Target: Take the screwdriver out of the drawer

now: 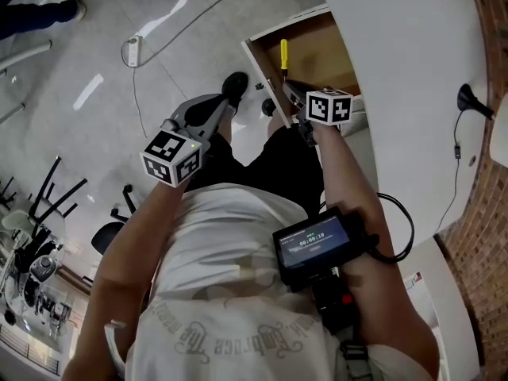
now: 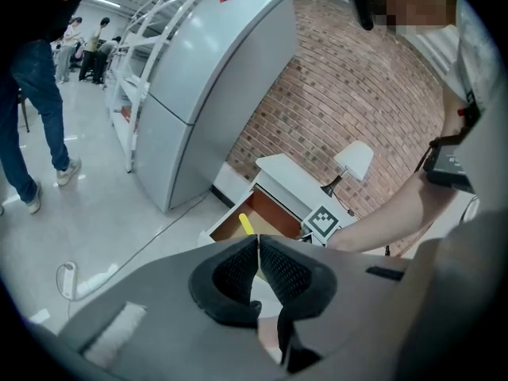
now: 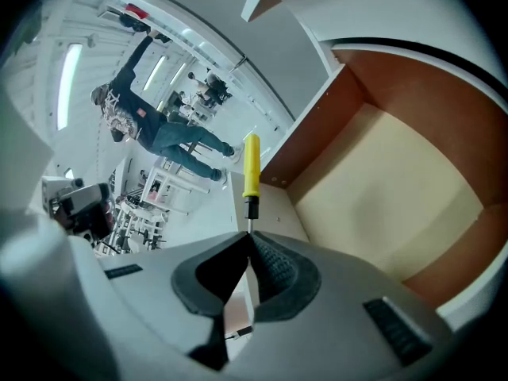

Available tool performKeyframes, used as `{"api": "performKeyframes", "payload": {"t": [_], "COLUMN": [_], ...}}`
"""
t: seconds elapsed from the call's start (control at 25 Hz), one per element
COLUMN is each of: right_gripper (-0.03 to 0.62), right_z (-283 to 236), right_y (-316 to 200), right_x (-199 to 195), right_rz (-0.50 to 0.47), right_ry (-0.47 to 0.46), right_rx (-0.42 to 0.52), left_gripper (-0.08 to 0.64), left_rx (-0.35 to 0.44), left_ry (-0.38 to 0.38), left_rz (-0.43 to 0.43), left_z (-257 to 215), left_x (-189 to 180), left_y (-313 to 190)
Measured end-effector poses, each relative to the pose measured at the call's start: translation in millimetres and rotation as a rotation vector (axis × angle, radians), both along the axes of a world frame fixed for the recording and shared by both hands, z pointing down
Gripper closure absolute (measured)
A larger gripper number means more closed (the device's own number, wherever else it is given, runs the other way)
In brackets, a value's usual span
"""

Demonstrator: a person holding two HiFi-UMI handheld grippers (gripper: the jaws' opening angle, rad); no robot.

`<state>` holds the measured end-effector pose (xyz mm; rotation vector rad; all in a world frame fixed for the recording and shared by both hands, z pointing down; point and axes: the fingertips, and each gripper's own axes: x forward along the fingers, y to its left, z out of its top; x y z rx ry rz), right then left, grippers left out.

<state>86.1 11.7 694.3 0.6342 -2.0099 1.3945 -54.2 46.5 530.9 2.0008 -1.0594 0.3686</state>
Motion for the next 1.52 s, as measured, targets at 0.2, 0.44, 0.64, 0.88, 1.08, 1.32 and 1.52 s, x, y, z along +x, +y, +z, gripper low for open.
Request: {"api": "performKeyframes", "payload": {"t": [0.2, 0.44, 0.64, 0.88, 1.08, 1.32, 1.52], "right_gripper": [0.578, 0.578, 0.578, 0.578, 0.578, 0.578, 0.578], "right_z": [-16.2, -25.8, -48.3, -64.8, -78.7, -94.7, -107.3], "right_y": [5.9, 10.1, 23.2, 34.8, 43.6, 45.7, 44.2], "right_x": [6.6, 6.2, 16.1, 18.5, 16.7, 11.1, 10.1], "right_rz": [0.034, 0.084, 0.105, 0.126, 0.128, 0.159, 0.218], "right_ry": [-0.015, -0.037, -0.057, -0.066, -0.076, -0.114, -0.142], "right_rx": [0.016, 0.028, 0.055, 0.074, 0.093, 0.127, 0.153], "left_gripper": [0.548, 0.548, 0.547, 0.546, 0.546, 0.546, 0.546], "left_rx": [0.014, 0.033, 0.066, 0.09, 0.109, 0.132, 0.146], "left_ry": [-0.012, -0.015, -0.02, -0.016, -0.018, -0.022, -0.028], "left_rz": [0.036, 0.083, 0.128, 0.161, 0.181, 0.198, 0.235], "left_z": [-9.7, -13.1, -32.6, -45.3, -55.2, -63.0, -71.1], "left_x": [4.1, 6.0, 20.9, 27.5, 26.7, 21.8, 21.4], "left_y": [-2.3, -12.8, -12.5, -15.7, -16.8, -24.6, -27.1]}}
